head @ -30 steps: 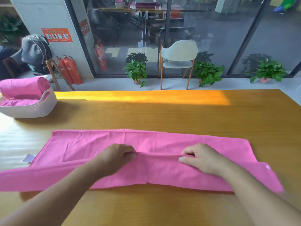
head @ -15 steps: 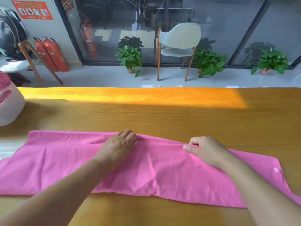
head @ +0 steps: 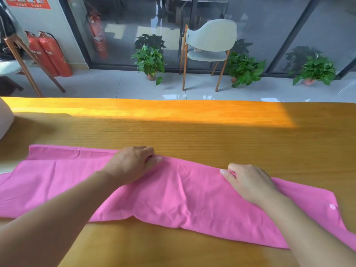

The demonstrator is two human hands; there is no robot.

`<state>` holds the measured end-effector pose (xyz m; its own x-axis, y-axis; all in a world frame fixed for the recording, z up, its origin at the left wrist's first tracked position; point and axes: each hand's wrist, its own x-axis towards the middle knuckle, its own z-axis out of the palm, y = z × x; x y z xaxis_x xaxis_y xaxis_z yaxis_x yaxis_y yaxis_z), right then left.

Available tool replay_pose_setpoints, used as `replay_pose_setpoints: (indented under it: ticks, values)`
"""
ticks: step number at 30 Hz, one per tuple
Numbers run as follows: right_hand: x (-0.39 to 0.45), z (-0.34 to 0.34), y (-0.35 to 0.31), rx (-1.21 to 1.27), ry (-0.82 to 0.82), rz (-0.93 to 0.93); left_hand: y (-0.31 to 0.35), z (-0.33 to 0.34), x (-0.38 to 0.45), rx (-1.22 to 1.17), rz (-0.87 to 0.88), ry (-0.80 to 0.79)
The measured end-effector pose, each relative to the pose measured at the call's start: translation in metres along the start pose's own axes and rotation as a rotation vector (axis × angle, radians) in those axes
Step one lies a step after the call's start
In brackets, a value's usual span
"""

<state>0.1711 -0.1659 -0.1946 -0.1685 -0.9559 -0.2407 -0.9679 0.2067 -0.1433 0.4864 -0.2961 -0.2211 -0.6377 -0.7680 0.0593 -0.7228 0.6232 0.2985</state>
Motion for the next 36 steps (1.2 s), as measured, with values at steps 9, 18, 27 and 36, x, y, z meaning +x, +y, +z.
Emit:
replay_pose_setpoints:
  ticks: [9,18,27,36]
  values:
    - [-0.013,0.021,-0.008,-0.243,0.363,0.021,-0.032,-0.007,-0.040,0.151,-0.117,0.066]
    - [-0.034,0.061,-0.119,0.021,0.124,-0.383,-0.004,-0.003,-0.080,0.200,-0.182,0.098]
    - [-0.086,0.081,-0.103,-0.088,0.170,-0.585,-0.016,-0.057,-0.206,0.098,-0.483,-0.161]
    - [-0.071,0.054,-0.262,0.194,0.005,-0.734,-0.074,-0.108,-0.291,-0.147,-0.890,-0.122]
